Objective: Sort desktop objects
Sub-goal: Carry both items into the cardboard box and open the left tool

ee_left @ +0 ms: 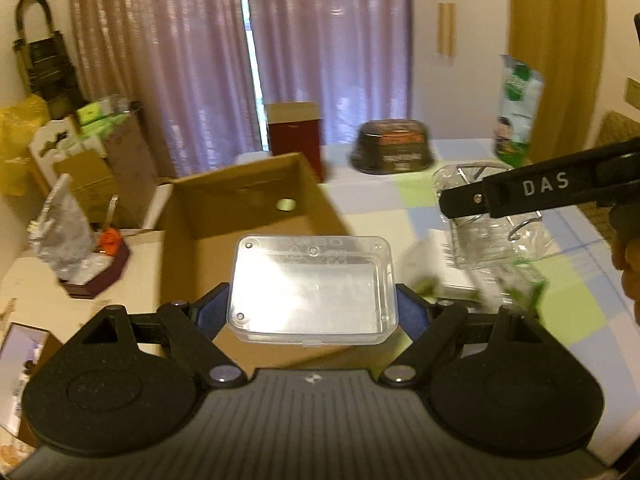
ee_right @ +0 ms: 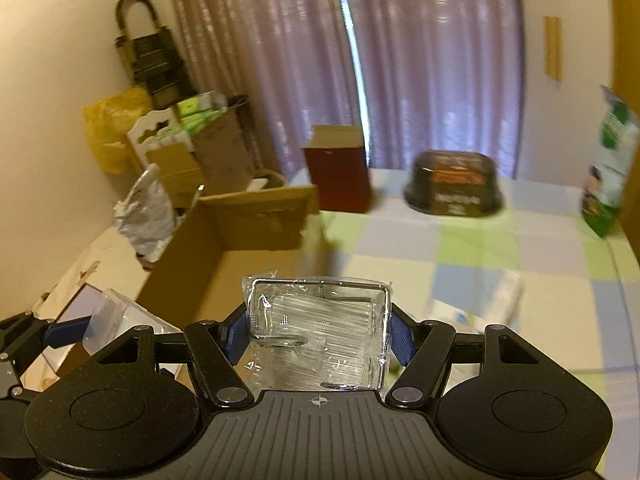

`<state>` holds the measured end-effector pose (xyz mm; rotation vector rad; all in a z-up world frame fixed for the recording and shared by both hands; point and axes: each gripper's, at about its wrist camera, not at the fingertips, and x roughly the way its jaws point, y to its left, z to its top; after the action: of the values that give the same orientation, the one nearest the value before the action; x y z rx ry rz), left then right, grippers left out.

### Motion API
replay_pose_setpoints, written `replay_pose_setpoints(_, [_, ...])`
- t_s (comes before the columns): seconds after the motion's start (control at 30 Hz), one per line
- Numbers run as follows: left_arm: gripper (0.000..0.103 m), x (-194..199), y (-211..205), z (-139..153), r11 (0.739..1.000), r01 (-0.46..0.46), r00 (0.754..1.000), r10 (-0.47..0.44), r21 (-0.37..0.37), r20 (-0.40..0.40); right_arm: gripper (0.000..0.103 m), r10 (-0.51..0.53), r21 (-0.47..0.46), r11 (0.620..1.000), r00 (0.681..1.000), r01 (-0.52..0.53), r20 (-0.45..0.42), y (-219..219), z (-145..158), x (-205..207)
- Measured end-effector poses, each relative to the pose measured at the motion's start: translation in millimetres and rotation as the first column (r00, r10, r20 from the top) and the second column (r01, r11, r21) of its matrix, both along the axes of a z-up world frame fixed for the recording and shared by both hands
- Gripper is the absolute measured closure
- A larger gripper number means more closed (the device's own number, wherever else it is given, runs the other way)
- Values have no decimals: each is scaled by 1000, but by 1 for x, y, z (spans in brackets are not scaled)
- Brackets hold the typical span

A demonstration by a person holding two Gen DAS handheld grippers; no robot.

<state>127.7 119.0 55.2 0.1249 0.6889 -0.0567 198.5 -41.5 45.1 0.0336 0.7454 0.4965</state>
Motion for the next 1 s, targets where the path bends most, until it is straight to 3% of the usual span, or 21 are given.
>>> replay_pose_setpoints(0.37, [21,31,53,-15,998,-64,998,64,3,-28,36,102,-14,995,995,-102,-14,75,-15,27])
replay_pose_setpoints(1.0, [21,57,71,-54,999,-52,996,53,17,-76,36,132,-23,991,988,-134,-81,110,-53,51])
